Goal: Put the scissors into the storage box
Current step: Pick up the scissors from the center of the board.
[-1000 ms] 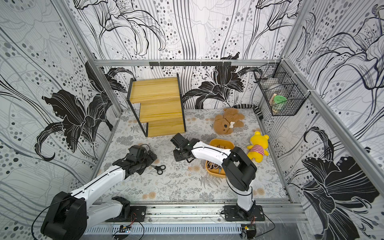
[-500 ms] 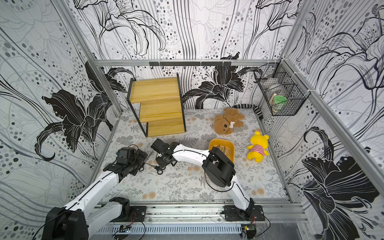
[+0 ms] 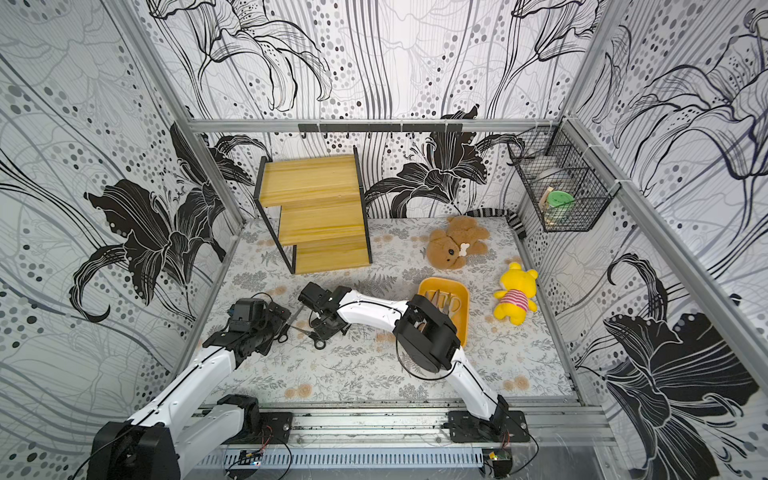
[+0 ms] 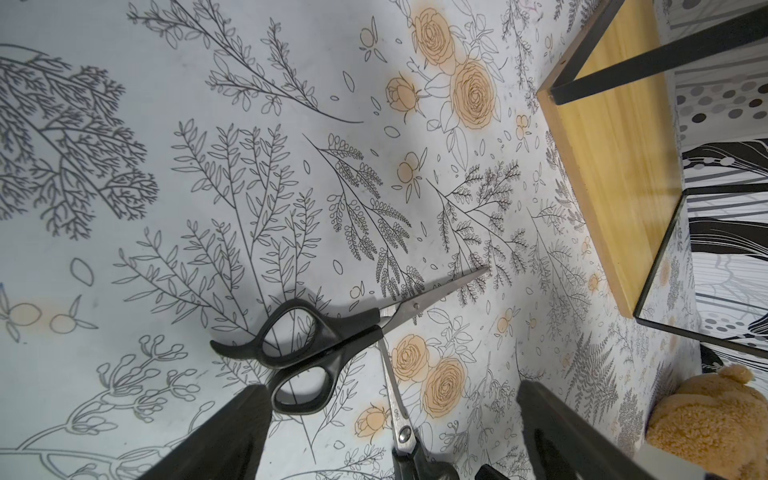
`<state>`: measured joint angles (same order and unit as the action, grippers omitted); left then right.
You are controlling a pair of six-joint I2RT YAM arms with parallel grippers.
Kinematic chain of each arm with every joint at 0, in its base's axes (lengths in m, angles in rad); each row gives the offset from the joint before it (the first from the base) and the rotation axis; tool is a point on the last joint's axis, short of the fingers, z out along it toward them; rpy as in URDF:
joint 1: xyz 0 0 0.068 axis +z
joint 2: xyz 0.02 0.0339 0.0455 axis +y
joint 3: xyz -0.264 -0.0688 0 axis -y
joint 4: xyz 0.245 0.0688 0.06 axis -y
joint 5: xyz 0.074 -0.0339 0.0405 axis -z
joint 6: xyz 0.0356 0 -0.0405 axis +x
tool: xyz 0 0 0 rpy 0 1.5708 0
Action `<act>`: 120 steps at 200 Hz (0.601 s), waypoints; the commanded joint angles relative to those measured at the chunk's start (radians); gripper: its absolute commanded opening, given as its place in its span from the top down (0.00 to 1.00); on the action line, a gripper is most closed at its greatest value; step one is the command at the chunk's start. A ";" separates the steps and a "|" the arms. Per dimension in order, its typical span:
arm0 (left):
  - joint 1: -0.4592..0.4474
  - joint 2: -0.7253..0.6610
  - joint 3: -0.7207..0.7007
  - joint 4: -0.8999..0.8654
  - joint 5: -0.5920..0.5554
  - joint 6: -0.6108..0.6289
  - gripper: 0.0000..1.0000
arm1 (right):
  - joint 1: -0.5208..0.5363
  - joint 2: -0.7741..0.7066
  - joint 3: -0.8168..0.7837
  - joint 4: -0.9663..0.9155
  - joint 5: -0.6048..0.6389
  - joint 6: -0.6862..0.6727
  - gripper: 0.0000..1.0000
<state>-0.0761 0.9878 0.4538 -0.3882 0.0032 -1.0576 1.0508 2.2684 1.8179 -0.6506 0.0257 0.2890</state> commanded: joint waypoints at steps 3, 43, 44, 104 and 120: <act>0.011 -0.007 -0.021 0.012 0.012 0.019 0.03 | 0.007 0.039 0.048 -0.060 0.025 -0.017 0.64; 0.016 -0.012 -0.021 0.012 0.012 0.024 0.03 | 0.007 0.052 0.050 -0.078 0.043 -0.020 0.66; 0.016 -0.012 -0.021 0.012 0.012 0.023 0.03 | 0.007 0.053 0.050 -0.077 0.044 -0.019 0.66; 0.021 -0.009 -0.021 0.014 0.021 0.022 0.03 | 0.006 0.047 0.025 -0.085 0.066 -0.033 0.67; 0.023 -0.009 -0.020 0.017 0.021 0.020 0.03 | 0.008 0.036 0.004 -0.079 0.068 -0.036 0.67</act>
<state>-0.0635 0.9878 0.4412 -0.3889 0.0200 -1.0534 1.0546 2.2982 1.8530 -0.6773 0.0566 0.2741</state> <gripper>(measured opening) 0.974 0.331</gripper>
